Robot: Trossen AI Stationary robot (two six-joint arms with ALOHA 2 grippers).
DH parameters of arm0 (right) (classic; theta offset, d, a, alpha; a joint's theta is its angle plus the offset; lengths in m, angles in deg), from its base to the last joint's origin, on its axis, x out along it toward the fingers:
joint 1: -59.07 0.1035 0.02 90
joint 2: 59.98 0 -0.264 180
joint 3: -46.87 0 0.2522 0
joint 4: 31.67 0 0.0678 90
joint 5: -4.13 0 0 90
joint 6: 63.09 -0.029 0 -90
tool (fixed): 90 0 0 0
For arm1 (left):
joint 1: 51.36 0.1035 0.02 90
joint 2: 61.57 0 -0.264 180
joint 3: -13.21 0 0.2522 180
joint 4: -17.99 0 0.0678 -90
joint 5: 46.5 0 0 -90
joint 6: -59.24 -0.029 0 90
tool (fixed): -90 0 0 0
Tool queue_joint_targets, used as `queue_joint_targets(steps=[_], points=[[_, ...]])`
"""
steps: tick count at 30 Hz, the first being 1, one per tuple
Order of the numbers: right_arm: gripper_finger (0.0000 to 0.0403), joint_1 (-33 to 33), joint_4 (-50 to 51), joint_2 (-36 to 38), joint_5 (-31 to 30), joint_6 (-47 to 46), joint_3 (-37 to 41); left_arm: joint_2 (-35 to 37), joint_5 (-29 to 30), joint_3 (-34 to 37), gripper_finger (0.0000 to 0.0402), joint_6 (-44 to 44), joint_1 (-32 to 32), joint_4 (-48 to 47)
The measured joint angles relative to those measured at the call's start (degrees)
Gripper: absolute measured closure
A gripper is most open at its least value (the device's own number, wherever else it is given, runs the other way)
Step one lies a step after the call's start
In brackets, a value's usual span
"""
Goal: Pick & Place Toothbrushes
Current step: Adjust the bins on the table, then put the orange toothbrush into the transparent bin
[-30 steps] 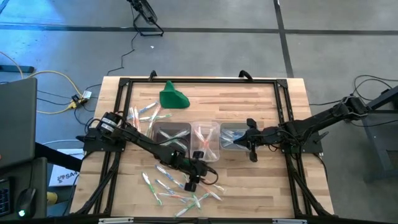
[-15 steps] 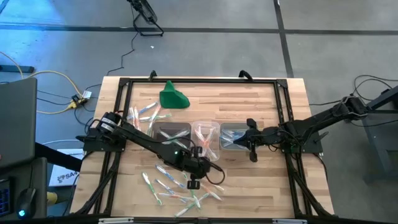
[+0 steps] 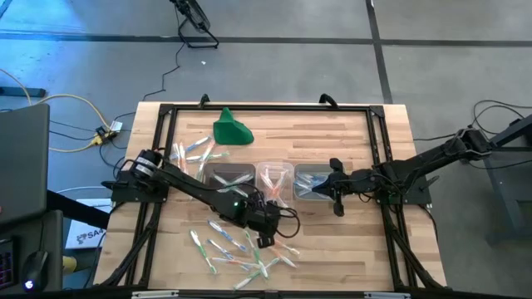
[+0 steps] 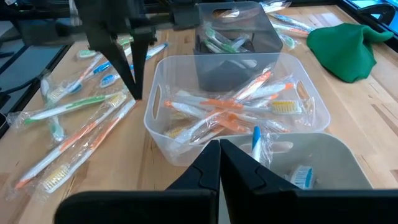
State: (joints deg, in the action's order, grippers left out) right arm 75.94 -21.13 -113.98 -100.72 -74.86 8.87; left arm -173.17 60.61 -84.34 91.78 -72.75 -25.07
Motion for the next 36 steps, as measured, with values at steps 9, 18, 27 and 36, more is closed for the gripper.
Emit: queue_joint_targets(steps=[9, 18, 27, 36], points=[[0.0401, 0.0, 0.7, 0.0, 0.0, 0.0, 0.0, -1.8, 7.5, 0.0, 0.0401, 2.1, 0.0, 0.2], [0.0401, 0.0, 1.1, 0.0, -0.2, -0.2, 0.0, -1.8, 11.8, 0.1, 0.0401, 0.9, 0.5, 0.8], [0.0401, 0.0, 1.3, 0.0, -0.2, -0.2, 0.0, -2.5, 15.9, 0.1, 0.0401, 0.8, 1.6, 0.8], [0.0401, 0.0, 1.3, 0.0, 0.0, -0.2, 0.0, -1.1, 12.8, -2.5, 0.0401, -1.7, 0.6, 1.4]])
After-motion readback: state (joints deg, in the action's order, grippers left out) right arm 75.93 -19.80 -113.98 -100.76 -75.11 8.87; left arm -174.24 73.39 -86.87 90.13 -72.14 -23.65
